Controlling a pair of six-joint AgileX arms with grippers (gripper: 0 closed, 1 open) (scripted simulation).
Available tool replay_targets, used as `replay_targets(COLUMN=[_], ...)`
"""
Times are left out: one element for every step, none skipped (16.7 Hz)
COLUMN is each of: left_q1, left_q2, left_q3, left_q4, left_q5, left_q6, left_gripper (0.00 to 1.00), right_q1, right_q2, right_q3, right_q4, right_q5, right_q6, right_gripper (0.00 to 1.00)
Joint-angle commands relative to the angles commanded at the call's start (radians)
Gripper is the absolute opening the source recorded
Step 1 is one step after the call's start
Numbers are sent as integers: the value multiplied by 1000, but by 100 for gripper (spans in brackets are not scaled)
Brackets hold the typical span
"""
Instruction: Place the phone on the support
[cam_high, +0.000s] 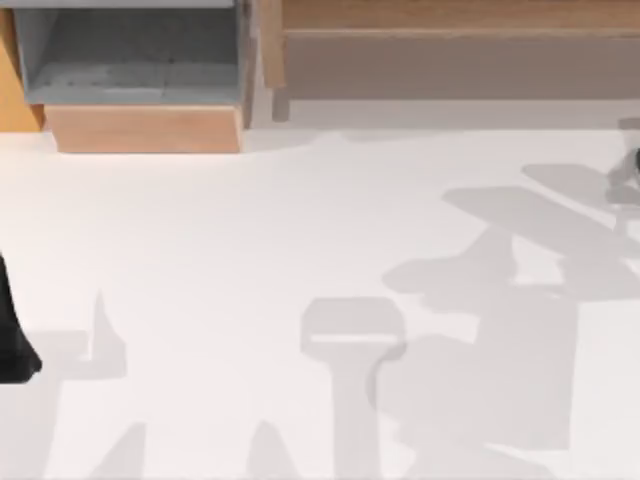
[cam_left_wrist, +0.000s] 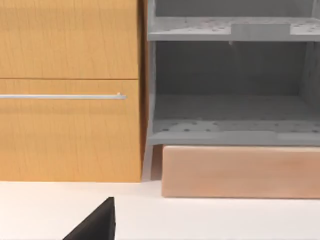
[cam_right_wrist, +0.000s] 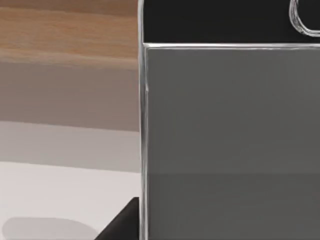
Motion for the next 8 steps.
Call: replay_targets(left_q1=[0,0,0,0,0,0,0,0], left_q2=[0,0,0,0,0,0,0,0], left_q3=[0,0,0,0,0,0,0,0], left_q4=[0,0,0,0,0,0,0,0], left_q5=[0,0,0,0,0,0,0,0], left_q6=[0,0,0,0,0,0,0,0], left_gripper=[100,100,100,100,100,100,100,100], right_q1=[0,5,6,12,20,28,36,43], right_q2=[0,4,4,1,-1,-2,2,11], right_q3=[0,2,2,1,2,5,11,19], right_q4=[0,-2,-2,-5,-9,-13,-15,-16], right_q5=[0,1,2,4,10,17,27,40], right_q6=[0,2,3,6,10,12,11,7], right_gripper=[0,0,0,0,0,0,0,0])
